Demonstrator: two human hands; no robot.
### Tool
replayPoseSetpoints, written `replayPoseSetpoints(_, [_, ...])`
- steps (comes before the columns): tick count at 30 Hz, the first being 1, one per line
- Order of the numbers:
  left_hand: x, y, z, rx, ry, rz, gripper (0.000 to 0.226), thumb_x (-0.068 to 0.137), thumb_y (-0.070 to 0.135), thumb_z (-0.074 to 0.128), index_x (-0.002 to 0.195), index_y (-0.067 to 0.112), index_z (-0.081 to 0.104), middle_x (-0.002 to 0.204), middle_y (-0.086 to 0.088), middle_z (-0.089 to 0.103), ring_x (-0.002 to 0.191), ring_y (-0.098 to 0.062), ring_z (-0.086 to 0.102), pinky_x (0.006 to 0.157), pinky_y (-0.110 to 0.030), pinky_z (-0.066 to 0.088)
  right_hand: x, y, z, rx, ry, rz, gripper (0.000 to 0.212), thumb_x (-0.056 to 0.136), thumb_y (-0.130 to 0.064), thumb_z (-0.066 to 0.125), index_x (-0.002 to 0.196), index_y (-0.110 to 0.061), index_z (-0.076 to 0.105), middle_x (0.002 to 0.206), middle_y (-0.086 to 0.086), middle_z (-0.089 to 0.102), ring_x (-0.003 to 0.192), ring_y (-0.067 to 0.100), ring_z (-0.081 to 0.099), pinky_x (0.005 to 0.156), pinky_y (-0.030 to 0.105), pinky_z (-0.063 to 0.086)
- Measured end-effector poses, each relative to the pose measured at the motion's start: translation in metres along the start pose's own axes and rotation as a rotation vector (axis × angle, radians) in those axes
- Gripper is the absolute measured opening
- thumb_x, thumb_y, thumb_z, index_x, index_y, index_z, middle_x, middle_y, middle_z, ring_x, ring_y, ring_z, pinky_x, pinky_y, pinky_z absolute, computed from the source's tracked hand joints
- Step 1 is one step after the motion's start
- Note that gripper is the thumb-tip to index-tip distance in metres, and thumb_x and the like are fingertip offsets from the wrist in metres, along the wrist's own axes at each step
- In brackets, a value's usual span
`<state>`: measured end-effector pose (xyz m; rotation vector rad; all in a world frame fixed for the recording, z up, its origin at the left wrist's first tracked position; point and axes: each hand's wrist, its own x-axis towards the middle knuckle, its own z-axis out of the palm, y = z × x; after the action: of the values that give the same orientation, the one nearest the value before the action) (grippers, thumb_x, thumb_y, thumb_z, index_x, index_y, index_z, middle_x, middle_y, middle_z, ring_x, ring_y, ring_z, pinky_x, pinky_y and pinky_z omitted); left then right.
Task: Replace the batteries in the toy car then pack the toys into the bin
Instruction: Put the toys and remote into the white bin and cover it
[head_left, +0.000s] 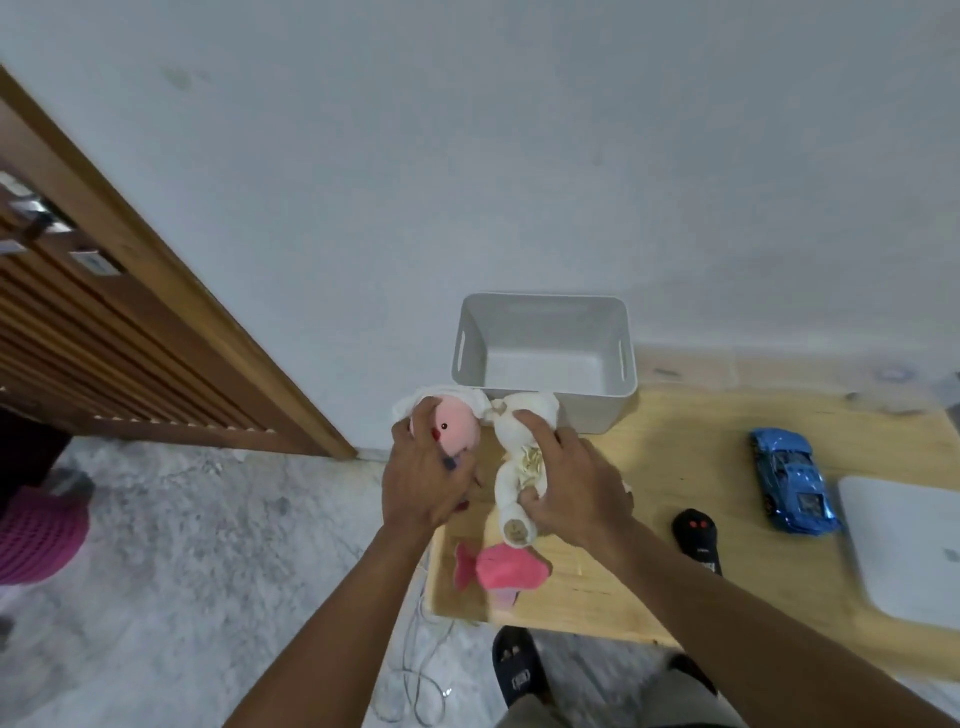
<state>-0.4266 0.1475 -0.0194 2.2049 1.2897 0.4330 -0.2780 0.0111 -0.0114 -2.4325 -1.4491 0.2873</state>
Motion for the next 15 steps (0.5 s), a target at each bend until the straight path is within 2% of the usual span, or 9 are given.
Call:
replayPoseSetpoints(2, [0.003,0.005,-0.017,-0.022,0.092,0.043,0.074,0.081,0.038,0.071,0.145,0.026,0.035,0.131,-0.014,0.050,0.104,-0.033,0.059,0.071,-0.034,0.052,0.005,-0.010,-0.016,-0.014,0.095,-0.015,0.093,0.073,-0.041,0.069,0.151,-0.042,0.019,0.126,0.003,0.053,0.103,0.024,0.059,0.071,0.034,0.053])
replayPoseSetpoints(7, [0.034,0.040,-0.049,-0.045,0.202,0.132,0.077,0.080,0.043,0.071,0.145,0.032,0.031,0.128,-0.011,0.055,0.108,-0.032,0.059,0.075,-0.040,0.055,0.042,-0.017,-0.074,0.120,0.217,0.050,0.090,0.073,-0.042,0.070,0.147,-0.045,0.018,0.113,0.004,0.055,0.100,0.031,0.060,0.072,0.037,0.051])
replayPoseSetpoints(11, [0.070,0.081,-0.063,-0.032,0.191,0.212,0.075,0.081,0.044,0.069,0.144,0.031,0.031,0.126,-0.010,0.056,0.104,-0.033,0.060,0.073,-0.038,0.053,0.079,-0.006,-0.110,0.094,0.223,0.100,0.087,0.076,-0.043,0.070,0.146,-0.046,0.018,0.115,0.008,0.056,0.102,0.036,0.060,0.074,0.039,0.050])
replayPoseSetpoints(15, [0.101,0.109,-0.059,-0.003,0.100,0.237,0.074,0.080,0.039,0.069,0.141,0.032,0.028,0.126,-0.014,0.054,0.100,-0.038,0.061,0.072,-0.040,0.053,0.105,0.009,-0.124,0.012,0.227,0.108,0.085,0.082,-0.037,0.069,0.149,-0.044,0.016,0.119,0.010,0.055,0.102,0.035,0.059,0.072,0.038,0.046])
